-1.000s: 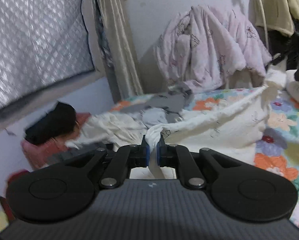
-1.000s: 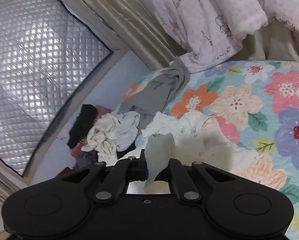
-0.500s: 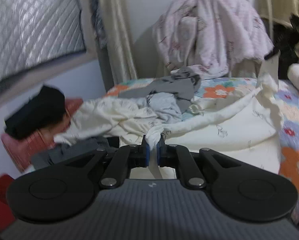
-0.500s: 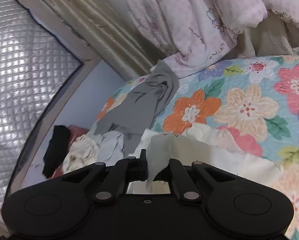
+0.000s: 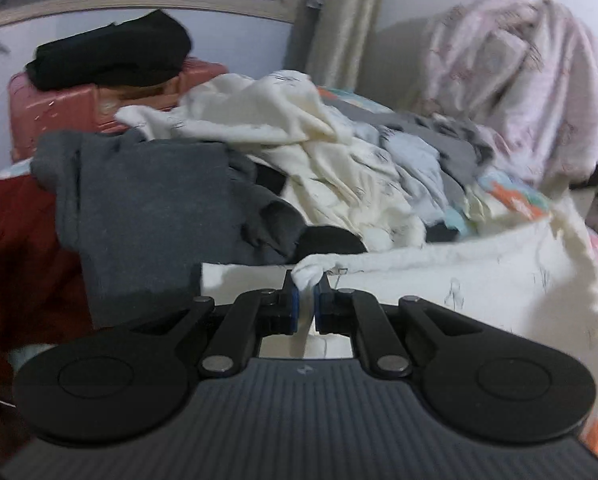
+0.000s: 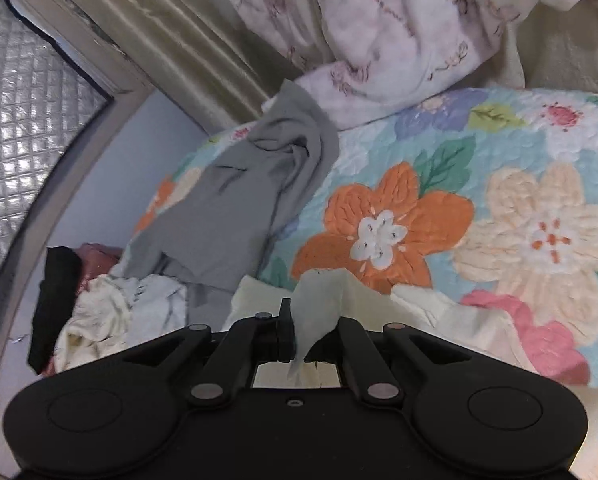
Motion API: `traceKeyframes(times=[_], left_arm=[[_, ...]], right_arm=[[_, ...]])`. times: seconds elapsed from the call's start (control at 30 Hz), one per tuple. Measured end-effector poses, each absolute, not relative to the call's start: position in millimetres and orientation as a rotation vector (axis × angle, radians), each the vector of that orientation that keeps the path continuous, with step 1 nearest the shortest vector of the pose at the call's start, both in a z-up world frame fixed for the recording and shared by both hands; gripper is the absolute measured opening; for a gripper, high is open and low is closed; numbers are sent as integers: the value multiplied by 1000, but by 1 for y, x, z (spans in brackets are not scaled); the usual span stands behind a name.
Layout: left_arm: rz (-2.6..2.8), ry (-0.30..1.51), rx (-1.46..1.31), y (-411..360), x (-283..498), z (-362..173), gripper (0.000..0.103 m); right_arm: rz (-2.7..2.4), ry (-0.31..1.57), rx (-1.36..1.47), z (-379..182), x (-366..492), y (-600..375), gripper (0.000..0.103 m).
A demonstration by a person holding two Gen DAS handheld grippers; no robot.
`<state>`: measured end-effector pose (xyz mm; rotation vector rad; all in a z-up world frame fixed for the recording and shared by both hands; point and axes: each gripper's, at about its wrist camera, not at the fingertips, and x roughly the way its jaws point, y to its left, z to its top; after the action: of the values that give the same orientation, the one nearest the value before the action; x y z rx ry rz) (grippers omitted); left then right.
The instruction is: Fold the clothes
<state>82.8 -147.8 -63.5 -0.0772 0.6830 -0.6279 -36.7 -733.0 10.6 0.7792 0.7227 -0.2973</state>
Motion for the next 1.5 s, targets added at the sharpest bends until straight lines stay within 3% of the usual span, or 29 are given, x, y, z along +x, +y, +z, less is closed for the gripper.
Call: traceKeyframes(times=[0.5,0.73,0.9,0.97,1.07,1.23,1.5], left_arm=[[-581,828,-107,-151,124,-97,13],[-542,759,1,-157,123,-90,14],[-532,742,22,-161,121,-78,18],[-540,680,25,-158,118,-61,35],[-535,617,21,-154,121,-39,40],[-680,644,-11,-186,137,-13,41],[-1019,682,121,-341,136,-17,48]], right_arm=[[-302,876,732,-59,48,-740,5],[-289,894,718,-63,55,-747,5],[-414,897,497,-45,56,-731,25],[-394,863,439,-30,53,-716,27],[-271,852,305,-6,50,-672,42],[-132,929,321,4,59,-631,44],[-150,986,287,-4,92,-643,44]])
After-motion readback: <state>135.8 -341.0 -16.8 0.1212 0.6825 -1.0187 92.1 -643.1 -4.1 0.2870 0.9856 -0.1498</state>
